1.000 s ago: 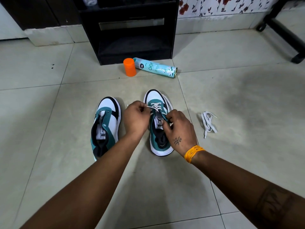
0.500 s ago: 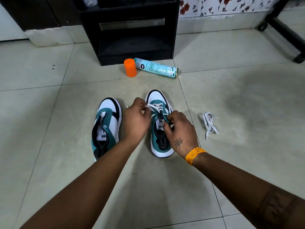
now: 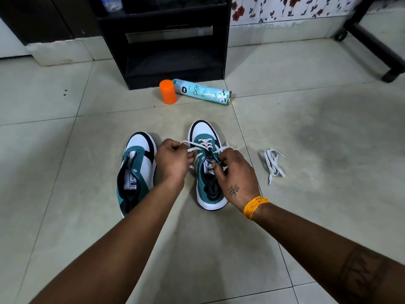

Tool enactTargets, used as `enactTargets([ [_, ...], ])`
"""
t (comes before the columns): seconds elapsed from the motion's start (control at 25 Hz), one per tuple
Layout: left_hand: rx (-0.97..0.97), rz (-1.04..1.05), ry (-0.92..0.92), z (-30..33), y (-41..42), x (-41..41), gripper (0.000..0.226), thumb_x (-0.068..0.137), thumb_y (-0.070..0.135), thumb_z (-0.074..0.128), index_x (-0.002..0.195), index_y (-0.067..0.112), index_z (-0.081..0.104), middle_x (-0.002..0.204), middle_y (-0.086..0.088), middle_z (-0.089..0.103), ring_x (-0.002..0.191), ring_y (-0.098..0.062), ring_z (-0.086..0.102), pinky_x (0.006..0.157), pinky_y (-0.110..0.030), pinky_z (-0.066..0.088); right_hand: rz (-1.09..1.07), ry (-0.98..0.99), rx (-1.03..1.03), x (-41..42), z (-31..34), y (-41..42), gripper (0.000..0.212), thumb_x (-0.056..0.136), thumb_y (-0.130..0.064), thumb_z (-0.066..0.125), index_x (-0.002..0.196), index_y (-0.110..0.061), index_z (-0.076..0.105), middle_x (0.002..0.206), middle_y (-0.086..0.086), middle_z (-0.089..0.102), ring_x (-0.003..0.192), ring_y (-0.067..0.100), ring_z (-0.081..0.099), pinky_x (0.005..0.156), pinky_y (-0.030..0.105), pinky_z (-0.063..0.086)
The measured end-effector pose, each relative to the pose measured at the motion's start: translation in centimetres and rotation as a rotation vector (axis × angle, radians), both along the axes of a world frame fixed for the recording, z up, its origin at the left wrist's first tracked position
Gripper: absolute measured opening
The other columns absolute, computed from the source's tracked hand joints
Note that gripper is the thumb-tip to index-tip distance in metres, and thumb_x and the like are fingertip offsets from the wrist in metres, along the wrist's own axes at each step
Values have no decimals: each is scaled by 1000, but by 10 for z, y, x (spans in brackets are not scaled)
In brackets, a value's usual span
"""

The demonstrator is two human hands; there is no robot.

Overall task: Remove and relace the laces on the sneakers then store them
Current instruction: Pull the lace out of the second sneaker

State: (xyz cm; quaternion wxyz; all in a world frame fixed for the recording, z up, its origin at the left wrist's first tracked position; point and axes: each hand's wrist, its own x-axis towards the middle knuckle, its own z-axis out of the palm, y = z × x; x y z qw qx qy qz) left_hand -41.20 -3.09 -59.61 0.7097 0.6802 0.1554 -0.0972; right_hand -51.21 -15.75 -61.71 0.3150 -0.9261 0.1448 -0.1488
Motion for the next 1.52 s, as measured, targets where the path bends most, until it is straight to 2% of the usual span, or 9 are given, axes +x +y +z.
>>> enactTargets([
  [0.16,824,-381,-647,-8,15,1,43,87,23,65,128,33,56,109,-2,75,90,-24,74,79,-41,60,-1,-20,-6,1,-1,0,15,95,-32,59,100,-20,52,99,1,59,79,30,61,67,44,52],
  [0.28,975,-536,-892,-3,14,4,20,97,26,58,114,25,67,100,-5,75,89,-30,70,75,-41,56,-1,-21,-11,0,0,1,15,94,-31,60,100,-19,53,98,1,59,77,30,60,66,43,50],
  [0.52,-115,-31,15,2,3,1,13,102,12,61,92,7,67,83,-14,73,81,-32,74,70,-39,64,2,-11,-2,0,1,0,16,95,-33,59,100,-20,52,100,1,59,76,29,61,67,43,52],
  [0.68,764,-260,-455,0,15,-1,47,91,15,66,138,20,60,135,-8,63,124,-26,59,101,-33,48,4,0,4,0,2,0,15,95,-32,60,100,-20,52,99,1,58,76,30,61,68,43,51],
  [0.8,1050,-477,-892,-4,12,1,52,90,11,62,142,17,57,152,-13,50,142,-35,41,117,-45,35,2,10,0,0,2,0,16,94,-31,60,101,-19,52,100,2,59,78,30,61,69,44,51],
  [0.92,909,-541,-947,-8,7,2,15,93,15,55,96,14,69,104,-8,72,103,-33,66,88,-41,53,2,14,0,0,3,1,16,95,-32,59,101,-19,53,100,1,59,78,30,61,69,44,51],
  [1.04,407,-172,-372,-7,5,8,18,99,17,50,85,22,60,89,-5,76,76,-25,72,62,-35,58,-8,5,10,0,4,-1,15,94,-31,60,101,-19,53,101,1,59,79,30,62,69,43,51],
  [1.4,744,-486,-680,-9,9,2,7,91,19,66,85,19,69,80,5,73,76,-18,69,75,-39,57,-9,-1,0,1,3,0,15,94,-29,61,100,-18,54,100,1,60,80,30,60,69,43,50],
  [1.52,181,-128,-160,5,5,4,18,102,13,52,86,15,60,79,-5,73,73,-25,73,71,-38,60,-11,9,8,1,4,-1,14,94,-31,60,100,-20,54,101,0,60,80,28,61,70,42,50],
])
